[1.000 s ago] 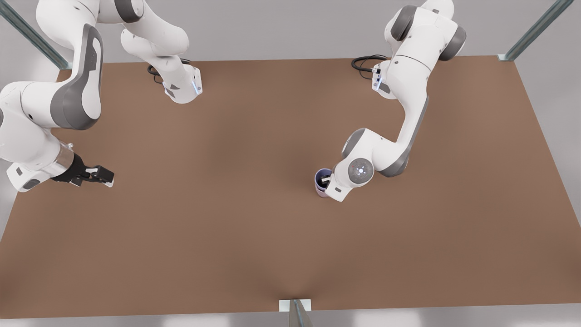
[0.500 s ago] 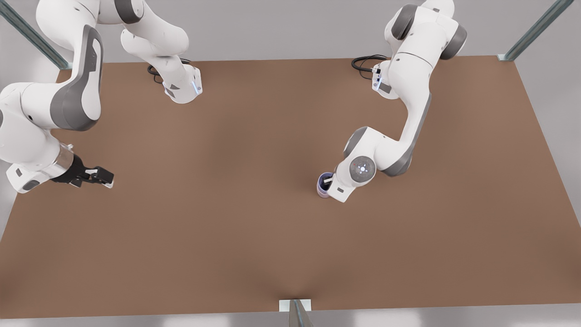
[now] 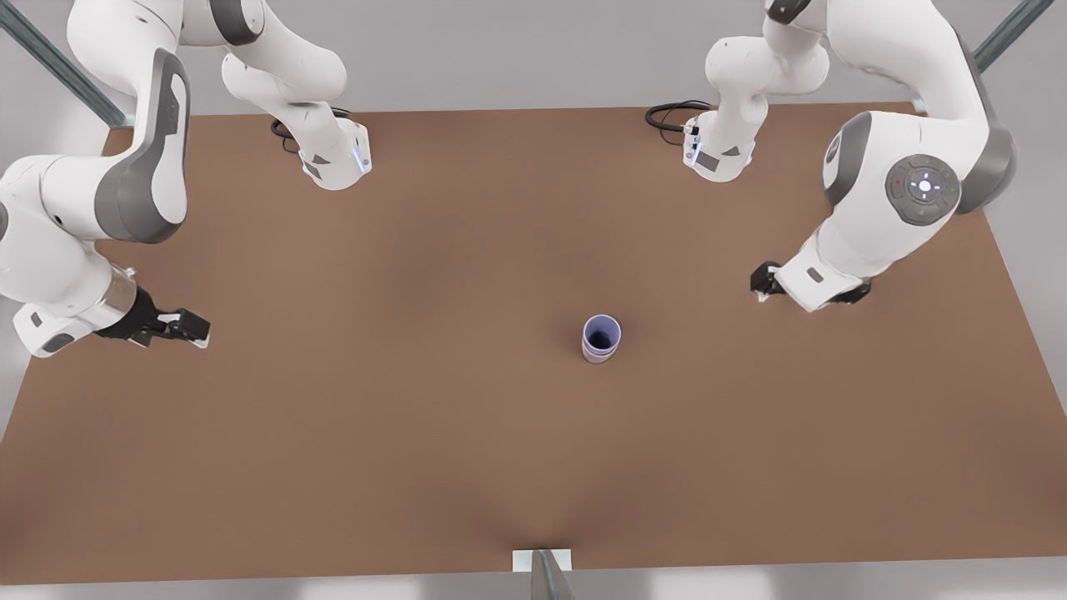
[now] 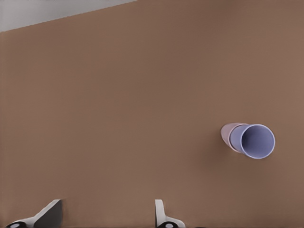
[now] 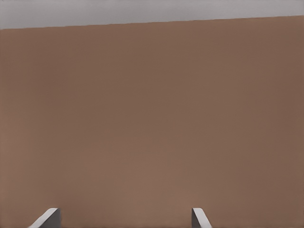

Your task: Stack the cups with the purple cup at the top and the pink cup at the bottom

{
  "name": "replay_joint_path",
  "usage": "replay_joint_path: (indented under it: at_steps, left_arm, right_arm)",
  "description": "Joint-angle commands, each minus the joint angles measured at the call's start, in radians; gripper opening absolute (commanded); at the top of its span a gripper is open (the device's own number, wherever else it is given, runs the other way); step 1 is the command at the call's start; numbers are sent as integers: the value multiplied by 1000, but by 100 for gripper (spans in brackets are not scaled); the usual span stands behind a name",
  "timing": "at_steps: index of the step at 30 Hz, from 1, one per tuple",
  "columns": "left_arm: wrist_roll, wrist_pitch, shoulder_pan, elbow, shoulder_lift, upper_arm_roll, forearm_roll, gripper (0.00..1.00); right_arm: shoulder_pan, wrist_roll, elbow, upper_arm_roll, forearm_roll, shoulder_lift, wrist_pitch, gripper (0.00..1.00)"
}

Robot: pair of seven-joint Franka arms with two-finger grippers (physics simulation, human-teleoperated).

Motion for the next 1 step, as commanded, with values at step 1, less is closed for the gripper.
replay_joint_path:
  at_steps: [1]
  left_arm:
    - [-2, 0, 0, -2, -6, -1, 75, 100]
  right_arm:
    - [2, 0, 0, 0, 0, 1, 0, 100]
